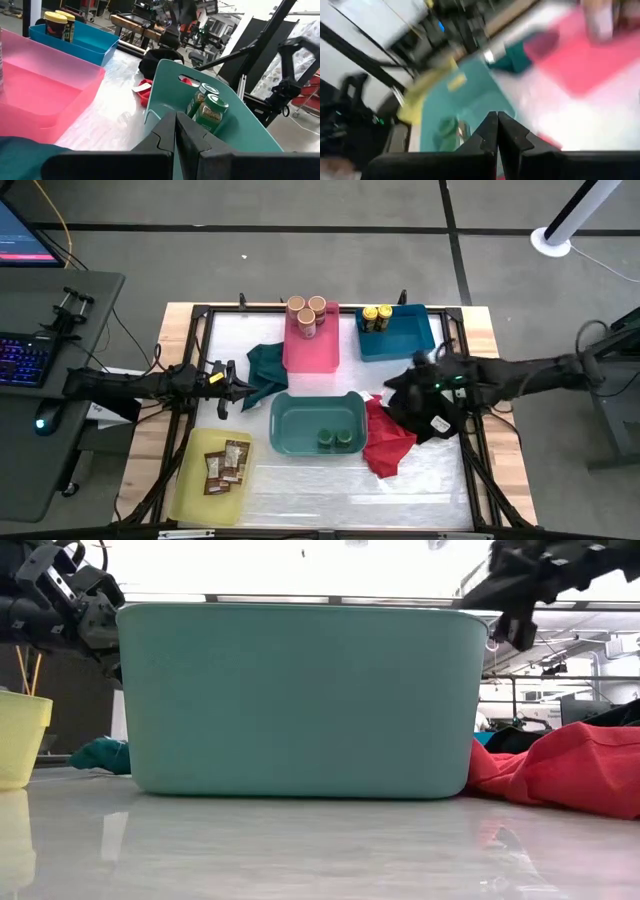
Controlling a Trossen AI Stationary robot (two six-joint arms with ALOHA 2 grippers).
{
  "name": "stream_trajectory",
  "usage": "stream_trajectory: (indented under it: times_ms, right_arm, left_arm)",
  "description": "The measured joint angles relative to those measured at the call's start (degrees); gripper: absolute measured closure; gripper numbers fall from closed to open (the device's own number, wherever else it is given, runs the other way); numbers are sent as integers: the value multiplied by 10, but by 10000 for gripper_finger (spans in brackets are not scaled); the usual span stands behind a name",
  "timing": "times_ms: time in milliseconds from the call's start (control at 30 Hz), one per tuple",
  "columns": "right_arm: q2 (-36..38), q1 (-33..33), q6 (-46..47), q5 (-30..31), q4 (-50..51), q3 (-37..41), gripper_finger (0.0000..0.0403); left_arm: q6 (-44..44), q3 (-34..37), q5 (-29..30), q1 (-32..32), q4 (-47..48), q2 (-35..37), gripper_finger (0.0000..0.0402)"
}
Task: Sort spices by type
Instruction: Return to Home Position
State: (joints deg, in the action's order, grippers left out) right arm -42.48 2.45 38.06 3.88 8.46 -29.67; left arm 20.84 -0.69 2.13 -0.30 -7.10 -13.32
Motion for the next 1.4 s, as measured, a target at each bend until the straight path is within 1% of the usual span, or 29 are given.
stream_trajectory:
  times_ms: [100,200,267,367,433,467,600,800,1000,1067,1133,1233,1300,1333,1400]
  right_arm:
    - [97,-15,-48,0,-49,59,403]
    - [165,-17,-64,-2,-146,133,403]
    - [193,-17,-74,-8,-226,184,403]
    - [216,-17,-92,-11,-329,249,403]
    - [222,-17,-110,-12,-378,280,403]
    - [224,-17,-122,-11,-386,291,403]
    - [222,-17,-147,-2,-297,284,402]
    - [223,-17,-122,-2,-178,283,402]
    - [227,-16,-125,-2,-78,283,402]
    - [250,-11,-127,-8,-77,284,402]
    - [286,-8,-126,-11,-82,284,402]
    - [356,-8,-125,-11,-79,285,402]
    - [410,-10,-126,-11,-80,285,402]
    - [425,-12,-126,-11,-89,285,402]
    - [424,-14,-126,-9,-127,286,402]
  left_arm:
    - [0,0,0,0,0,0,402]
    - [0,0,0,0,0,0,402]
    - [0,0,0,0,0,0,402]
    - [0,0,0,0,0,0,402]
    - [0,0,0,0,0,0,402]
    - [0,0,0,0,0,0,402]
    - [0,0,0,0,0,0,402]
    - [0,0,1,0,0,0,401]
    - [0,0,1,0,0,0,401]
    - [0,0,1,-2,5,9,401]
    - [0,0,1,-4,16,35,401]
    - [0,-3,0,-5,31,87,401]
    - [0,0,2,-4,58,120,401]
    - [0,0,1,-4,41,133,401]
    - [0,-3,1,-4,29,132,401]
